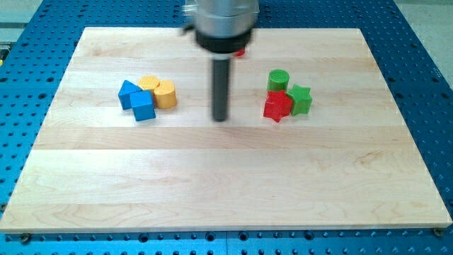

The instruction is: Move the red circle to the left of the green circle

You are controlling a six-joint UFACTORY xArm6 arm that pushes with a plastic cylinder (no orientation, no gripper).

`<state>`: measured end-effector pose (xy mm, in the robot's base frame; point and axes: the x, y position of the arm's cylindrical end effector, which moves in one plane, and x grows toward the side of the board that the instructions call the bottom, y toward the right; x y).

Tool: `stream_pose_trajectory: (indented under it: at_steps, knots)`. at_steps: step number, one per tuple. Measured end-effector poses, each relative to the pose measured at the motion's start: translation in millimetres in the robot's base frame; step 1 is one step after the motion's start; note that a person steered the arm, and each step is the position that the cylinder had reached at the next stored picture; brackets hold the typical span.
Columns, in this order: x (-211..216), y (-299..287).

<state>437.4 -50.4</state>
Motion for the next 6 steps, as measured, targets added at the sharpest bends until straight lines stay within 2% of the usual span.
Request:
stream_pose_trajectory:
  at_steps: [1,3,4,5,6]
  knots:
    - [-47,-17]
    - [-210,7]
    - [-234,62]
    - [-148,28]
    - [-129,18]
